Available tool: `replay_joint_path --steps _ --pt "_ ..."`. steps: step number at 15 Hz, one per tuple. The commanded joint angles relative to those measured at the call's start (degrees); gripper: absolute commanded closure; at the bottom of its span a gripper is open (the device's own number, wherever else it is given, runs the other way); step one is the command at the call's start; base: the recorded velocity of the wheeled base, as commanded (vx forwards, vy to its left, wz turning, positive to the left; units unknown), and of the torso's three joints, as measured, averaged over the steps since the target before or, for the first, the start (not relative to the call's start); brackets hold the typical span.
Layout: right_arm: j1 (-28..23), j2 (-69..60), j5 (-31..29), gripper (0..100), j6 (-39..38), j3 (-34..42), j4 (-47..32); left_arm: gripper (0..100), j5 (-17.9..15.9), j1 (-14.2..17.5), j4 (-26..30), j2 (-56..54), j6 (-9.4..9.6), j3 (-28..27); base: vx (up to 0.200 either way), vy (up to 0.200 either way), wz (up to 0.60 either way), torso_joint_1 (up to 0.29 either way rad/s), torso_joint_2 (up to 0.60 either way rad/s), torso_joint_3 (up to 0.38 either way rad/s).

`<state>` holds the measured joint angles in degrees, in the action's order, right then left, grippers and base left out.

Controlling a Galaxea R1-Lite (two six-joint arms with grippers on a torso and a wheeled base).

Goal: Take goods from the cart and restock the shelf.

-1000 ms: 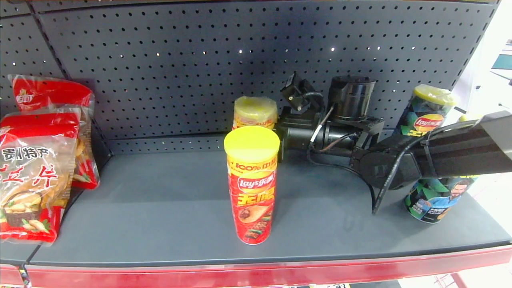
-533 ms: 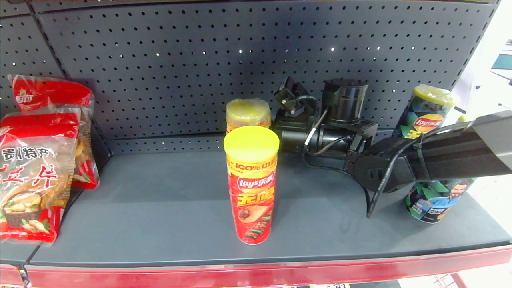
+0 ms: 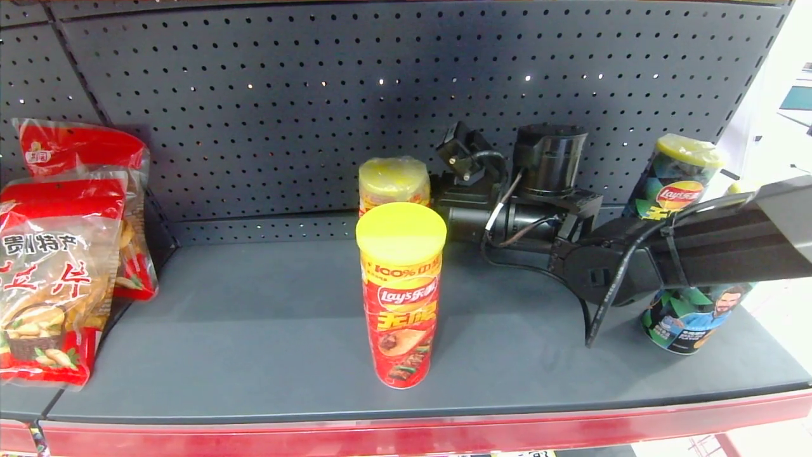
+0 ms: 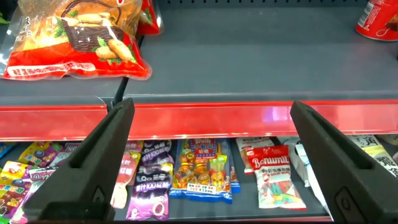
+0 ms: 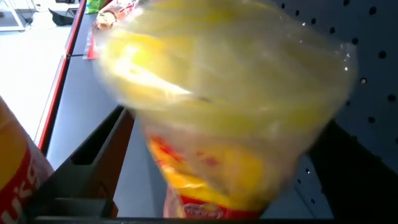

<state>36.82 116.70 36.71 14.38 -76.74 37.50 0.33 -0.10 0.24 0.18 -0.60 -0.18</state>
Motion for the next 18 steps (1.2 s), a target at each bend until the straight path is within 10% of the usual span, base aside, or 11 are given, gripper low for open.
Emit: replay_joint_path --steps 1,18 --pt "-0.17 -2.97 0.03 0 0.12 3.44 0.12 0 0.02 0.01 0.02 0.08 -0.02 0.01 0.0 0.0 0.0 0.0 0.0 0.0" --pt "1.24 -5.96 0.12 0 0.29 6.95 0.38 0 0.02 0.01 0.02 0.08 -0.02 0.01 0.0 0.0 0.0 0.0 0.0 0.0"
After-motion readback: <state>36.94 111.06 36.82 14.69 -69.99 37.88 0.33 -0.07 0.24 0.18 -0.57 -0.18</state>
